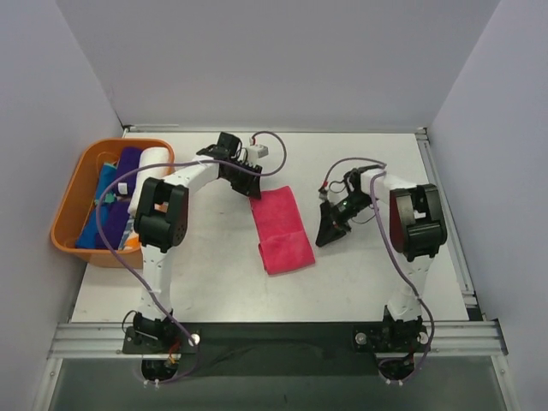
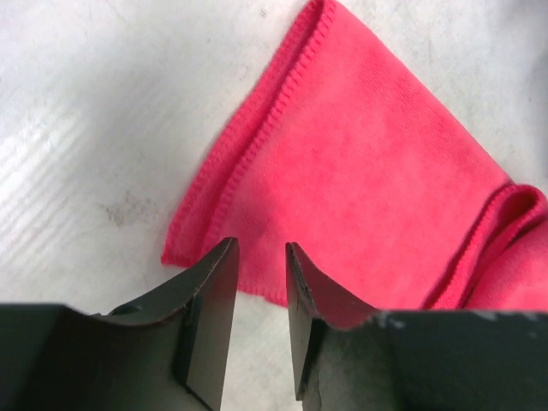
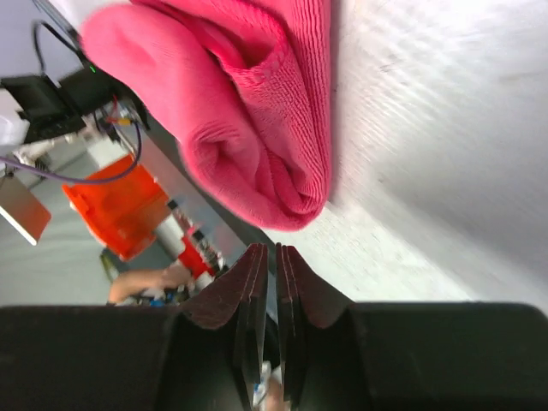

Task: Roll the towels
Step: Fold the towel, then roll the towel

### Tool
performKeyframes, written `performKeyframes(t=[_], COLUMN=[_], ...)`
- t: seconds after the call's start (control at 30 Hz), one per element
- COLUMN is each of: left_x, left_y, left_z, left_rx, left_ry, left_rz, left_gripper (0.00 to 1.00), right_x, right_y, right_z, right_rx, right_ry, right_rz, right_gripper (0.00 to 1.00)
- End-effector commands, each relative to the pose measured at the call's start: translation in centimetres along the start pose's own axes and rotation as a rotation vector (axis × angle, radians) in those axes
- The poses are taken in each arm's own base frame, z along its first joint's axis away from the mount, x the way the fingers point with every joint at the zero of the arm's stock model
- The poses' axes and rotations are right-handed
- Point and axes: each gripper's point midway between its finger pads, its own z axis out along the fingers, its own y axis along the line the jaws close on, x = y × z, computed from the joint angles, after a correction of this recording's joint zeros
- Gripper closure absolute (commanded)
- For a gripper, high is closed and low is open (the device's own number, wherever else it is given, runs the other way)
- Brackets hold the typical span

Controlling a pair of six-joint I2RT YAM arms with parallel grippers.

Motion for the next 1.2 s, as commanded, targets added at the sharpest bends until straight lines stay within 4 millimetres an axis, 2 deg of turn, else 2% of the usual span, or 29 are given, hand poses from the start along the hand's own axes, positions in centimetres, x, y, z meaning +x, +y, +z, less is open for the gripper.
performKeyframes(t=[0.0,0.03,0.1,0.13,0.17,0.23,0.27,0.33,0.37,0.43,0.47,0.53,0.6,0.63,0.7,0.73,0.77,0.83,0.93,0.97,1.0,1.1,1.13,1.17], left_x=[-2.4,-1.3,-0.3,0.8,1.5,2.0,3.7,4.6,5.4,6.5,6.6,7.9,8.1,8.5,9.1,9.0,10.0,10.4,11.7,11.1,11.1,9.2,8.1,8.0], left_y=[-3.1,-4.2,-6.5,-8.1,-9.2,-12.4,-13.0,-15.2,-15.6,-16.8,-17.0,-16.8,-16.3,-15.6,-14.1,-13.1,-12.5,-10.0,-7.3,-6.8,-6.0,-5.8,-6.4,-6.8], left_z=[-5.2,-6.3,-7.5,-8.7,-9.0,-10.8,-10.2,-10.7,-10.1,-9.2,-8.6,-7.0,-5.7,-4.5,-3.0,-1.8,-1.2,0.4,1.4,1.4,1.5,0.5,-0.6,-1.4], left_rx=[0.015,0.028,0.116,0.159,0.201,0.321,0.353,0.439,0.468,0.524,0.535,0.551,0.534,0.521,0.465,0.449,0.418,0.343,0.277,0.273,0.250,0.270,0.286,0.295], left_ry=[-0.081,-0.077,-0.094,-0.102,-0.109,-0.152,-0.140,-0.159,-0.156,-0.130,-0.130,-0.080,-0.066,-0.043,-0.013,0.008,0.057,0.081,0.121,0.114,0.116,0.084,0.056,0.049], left_rz=[0.046,0.043,0.061,0.067,0.070,0.071,0.006,-0.026,-0.077,-0.113,-0.119,-0.195,-0.220,-0.244,-0.277,-0.288,-0.319,-0.323,-0.337,-0.312,-0.315,-0.283,-0.250,-0.209], left_gripper=[0.60,0.60,0.60,0.60,0.60,0.60,0.60,0.61,0.61,0.62,0.63,0.65,0.67,0.68,0.69,0.70,0.71,0.71,0.72,0.72,0.71,0.68,0.66,0.63], right_x=[-1.6,-1.8,-2.4,-2.7,-3.1,-3.6,-3.9,-4.4,-4.6,-4.5,-4.6,-4.6,-4.5,-4.5,-4.2,-4.1,-4.4,-4.2,-4.5,-4.9,-4.4,-4.7,-5.0,-5.4], right_y=[0.0,0.1,1.2,2.5,3.4,5.6,6.5,8.5,9.2,10.3,10.0,8.8,6.0,5.0,1.7,0.8,-0.4,-2.1,-3.1,-3.1,-3.1,-2.4,-2.1,-1.6], right_z=[-4.5,-4.8,-5.7,-5.9,-6.2,-6.1,-5.9,-5.1,-4.5,-3.1,-2.1,-0.8,0.9,1.3,2.4,2.6,3.0,3.2,4.0,4.3,5.0,5.0,4.6,3.6], right_rx=[0.014,0.007,-0.021,-0.074,-0.091,-0.120,-0.137,-0.146,-0.170,-0.169,-0.161,-0.109,-0.031,-0.015,0.047,0.057,0.076,0.095,0.097,0.095,0.099,0.102,0.100,0.104], right_ry=[-0.129,-0.141,-0.181,-0.195,-0.219,-0.225,-0.224,-0.202,-0.184,-0.147,-0.122,-0.095,-0.058,-0.048,-0.018,-0.015,-0.020,-0.027,-0.041,-0.061,-0.051,-0.065,-0.080,-0.108], right_rz=[-0.029,-0.029,-0.061,-0.072,-0.099,-0.148,-0.156,-0.202,-0.203,-0.227,-0.217,-0.201,-0.164,-0.148,-0.088,-0.072,-0.058,0.006,0.050,0.065,0.074,0.055,0.039,0.013], right_gripper=[0.89,0.89,0.88,0.87,0.85,0.81,0.81,0.80,0.80,0.80,0.80,0.80,0.82,0.83,0.84,0.84,0.85,0.85,0.85,0.86,0.86,0.87,0.87,0.87])
